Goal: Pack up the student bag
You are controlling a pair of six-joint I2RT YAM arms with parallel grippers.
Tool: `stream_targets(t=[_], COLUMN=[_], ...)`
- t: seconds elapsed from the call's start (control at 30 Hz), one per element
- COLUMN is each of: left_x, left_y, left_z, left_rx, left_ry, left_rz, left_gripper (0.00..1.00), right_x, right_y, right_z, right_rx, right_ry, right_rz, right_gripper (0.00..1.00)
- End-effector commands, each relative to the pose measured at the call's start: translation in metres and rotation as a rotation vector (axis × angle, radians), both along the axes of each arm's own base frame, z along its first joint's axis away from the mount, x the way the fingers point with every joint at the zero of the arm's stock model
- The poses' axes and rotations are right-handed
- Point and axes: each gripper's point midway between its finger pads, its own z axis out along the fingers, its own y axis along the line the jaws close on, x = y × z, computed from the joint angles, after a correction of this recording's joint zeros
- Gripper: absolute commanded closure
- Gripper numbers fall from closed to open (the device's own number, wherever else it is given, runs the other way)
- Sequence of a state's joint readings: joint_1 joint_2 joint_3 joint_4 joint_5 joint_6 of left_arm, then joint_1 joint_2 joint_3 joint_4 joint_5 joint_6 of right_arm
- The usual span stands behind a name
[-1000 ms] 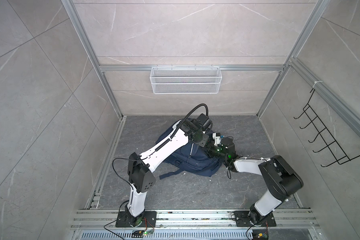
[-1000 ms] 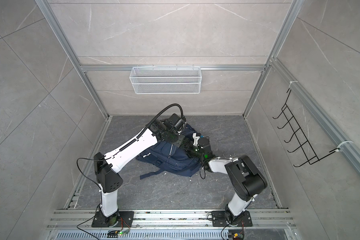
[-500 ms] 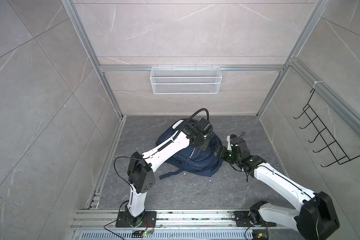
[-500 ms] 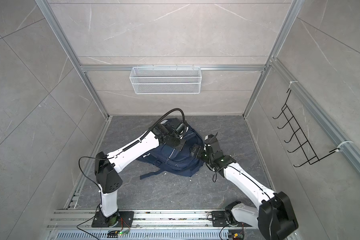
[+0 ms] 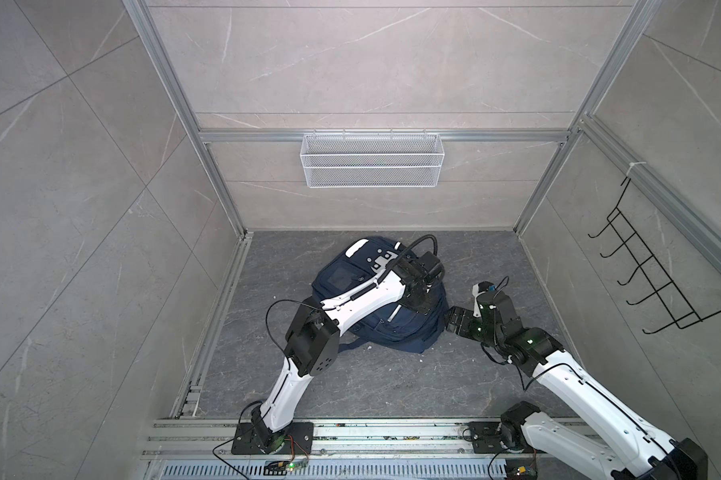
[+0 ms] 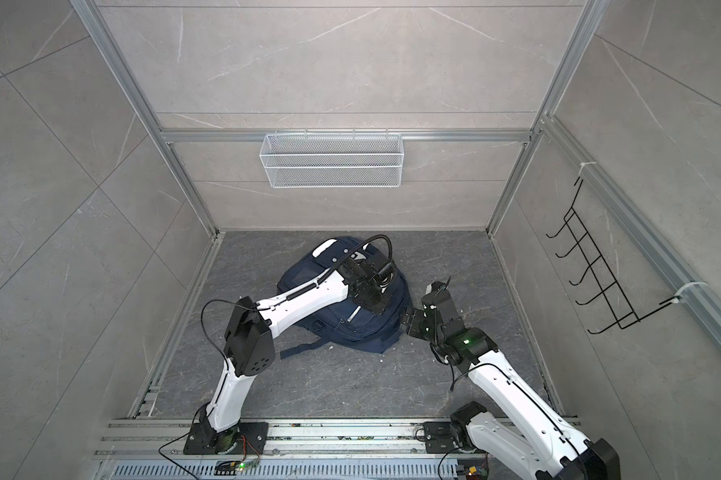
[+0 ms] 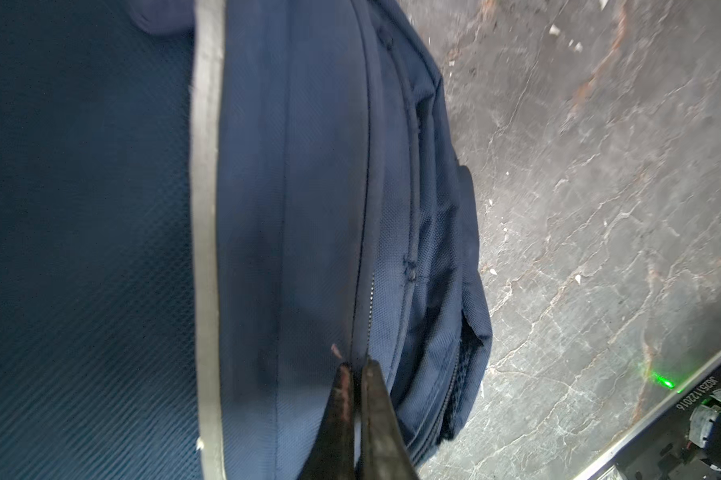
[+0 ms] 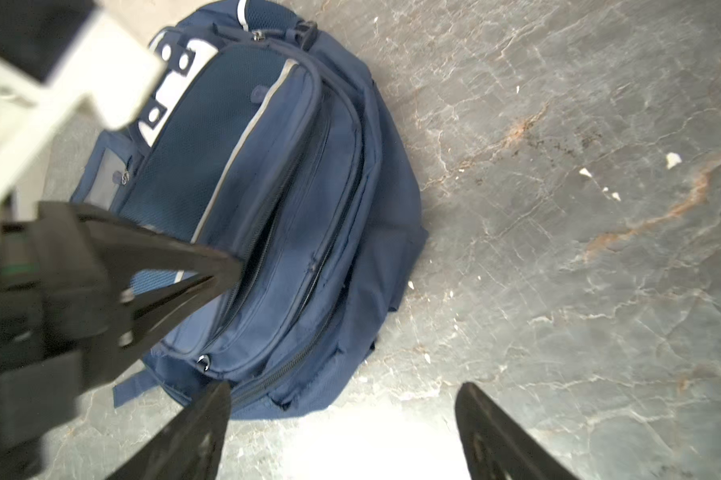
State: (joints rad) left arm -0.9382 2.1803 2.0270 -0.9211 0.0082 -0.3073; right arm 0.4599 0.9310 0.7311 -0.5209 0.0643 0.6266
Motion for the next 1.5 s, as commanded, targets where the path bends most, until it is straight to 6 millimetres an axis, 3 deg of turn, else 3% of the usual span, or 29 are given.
stream_targets(t=[0.0, 0.17, 0.27, 0.33, 0.57, 0.67, 0.77, 0.87, 1.03, 1.2, 1.47], left_x=[0.003, 0.002, 0.003, 0.003, 0.014, 0.023, 0.029, 0.031, 0.029, 0.028, 0.029], left_y=[-0.024, -0.022, -0.007, 0.004, 0.063, 0.098, 0.127, 0.144, 0.152, 0.153, 0.139], left_z=[0.017, 0.021, 0.033, 0.042, 0.089, 0.097, 0.093, 0.084, 0.062, 0.040, 0.025], left_rx=[-0.088, -0.065, -0.063, -0.060, -0.113, -0.143, -0.196, -0.247, -0.281, -0.336, -0.412], left_ry=[0.006, -0.011, -0.049, -0.065, -0.147, -0.164, -0.128, -0.080, -0.021, 0.053, 0.135], left_rz=[-0.009, -0.010, 0.008, 0.021, 0.135, 0.215, 0.289, 0.333, 0.362, 0.397, 0.400], left_gripper=[1.00, 0.97, 0.77, 0.70, 0.62, 0.62, 0.62, 0.62, 0.58, 0.52, 0.48], right_x=[-0.007, -0.008, -0.009, -0.009, -0.011, -0.012, -0.012, -0.012, -0.009, -0.002, 0.002], right_y=[0.002, 0.017, 0.029, 0.036, 0.073, 0.094, 0.121, 0.150, 0.191, 0.203, 0.211], right_z=[0.001, 0.007, 0.013, 0.013, 0.014, 0.012, 0.008, 0.000, -0.017, -0.044, -0.072], right_rx=[-0.031, -0.052, -0.068, -0.071, -0.061, -0.063, -0.072, -0.090, -0.119, -0.145, -0.155], right_ry=[0.010, -0.004, -0.022, -0.023, -0.038, -0.044, -0.044, -0.030, -0.005, 0.055, 0.064], right_rz=[0.033, 0.073, 0.098, 0.113, 0.188, 0.222, 0.264, 0.304, 0.349, 0.330, 0.341], right_gripper=[0.19, 0.20, 0.20, 0.20, 0.26, 0.32, 0.39, 0.46, 0.49, 0.51, 0.51])
